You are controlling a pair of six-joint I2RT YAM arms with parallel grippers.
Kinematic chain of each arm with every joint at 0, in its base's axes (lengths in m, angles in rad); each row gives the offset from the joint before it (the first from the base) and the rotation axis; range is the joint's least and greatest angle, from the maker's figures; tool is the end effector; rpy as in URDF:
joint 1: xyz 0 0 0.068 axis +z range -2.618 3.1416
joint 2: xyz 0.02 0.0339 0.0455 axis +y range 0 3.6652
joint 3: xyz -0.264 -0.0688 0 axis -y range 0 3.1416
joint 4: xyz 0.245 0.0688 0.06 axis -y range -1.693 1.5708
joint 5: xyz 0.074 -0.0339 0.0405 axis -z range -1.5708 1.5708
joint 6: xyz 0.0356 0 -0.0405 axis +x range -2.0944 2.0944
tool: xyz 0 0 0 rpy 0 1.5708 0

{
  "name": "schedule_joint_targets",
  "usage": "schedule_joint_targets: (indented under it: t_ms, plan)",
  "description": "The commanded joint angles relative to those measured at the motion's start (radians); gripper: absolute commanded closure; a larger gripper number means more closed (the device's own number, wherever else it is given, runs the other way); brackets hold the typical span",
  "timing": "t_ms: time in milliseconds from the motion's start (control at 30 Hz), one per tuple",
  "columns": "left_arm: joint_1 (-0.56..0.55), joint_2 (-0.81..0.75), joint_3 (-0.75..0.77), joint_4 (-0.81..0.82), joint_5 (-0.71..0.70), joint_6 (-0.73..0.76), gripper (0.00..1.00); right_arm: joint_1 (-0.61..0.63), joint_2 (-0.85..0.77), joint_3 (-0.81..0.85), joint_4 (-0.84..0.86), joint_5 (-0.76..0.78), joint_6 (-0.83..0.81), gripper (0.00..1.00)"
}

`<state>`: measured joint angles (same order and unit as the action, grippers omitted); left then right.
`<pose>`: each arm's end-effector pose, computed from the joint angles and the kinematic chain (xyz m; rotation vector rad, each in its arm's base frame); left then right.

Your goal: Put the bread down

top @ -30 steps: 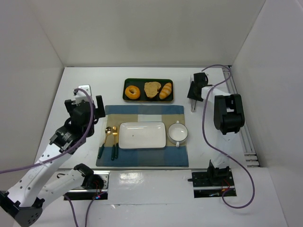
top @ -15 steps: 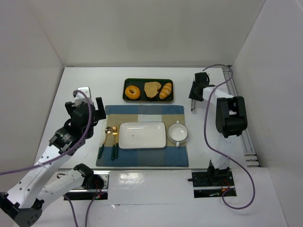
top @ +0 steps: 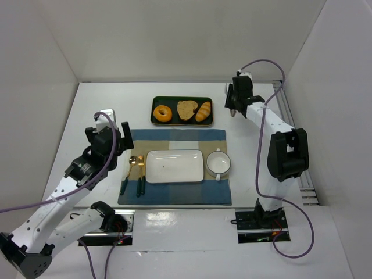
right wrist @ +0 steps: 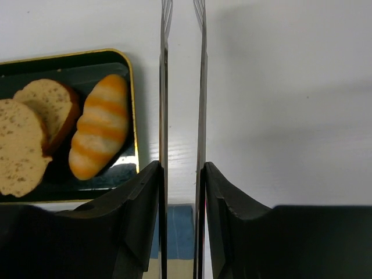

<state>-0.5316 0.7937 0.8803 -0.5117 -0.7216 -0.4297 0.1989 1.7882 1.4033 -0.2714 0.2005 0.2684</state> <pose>0.1546 -0.0636 0.3411 -0.3521 1.8530 0.0666 0.4061 0.0746 0.2685 0.1860 2.2042 0.0355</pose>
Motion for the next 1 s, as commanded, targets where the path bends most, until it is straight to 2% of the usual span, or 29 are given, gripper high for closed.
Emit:
schedule_joint_targets:
  t_ms: [0, 500, 967]
  plan:
    - [0.005, -0.001, -0.013, 0.041, 0.024, -0.023, 0.00, 0.031, -0.047, 0.060, -0.038, -0.035, -0.031, 0.58]
    - [0.005, 0.036, -0.023, 0.091, 0.033, -0.014, 0.00, 0.053, 0.108, 0.160, 0.009, -0.429, -0.063, 0.58]
    - [0.005, 0.055, -0.061, 0.130, 0.033, -0.004, 0.00, 0.089, 0.163, 0.227, 0.023, -0.538, -0.063, 0.58]
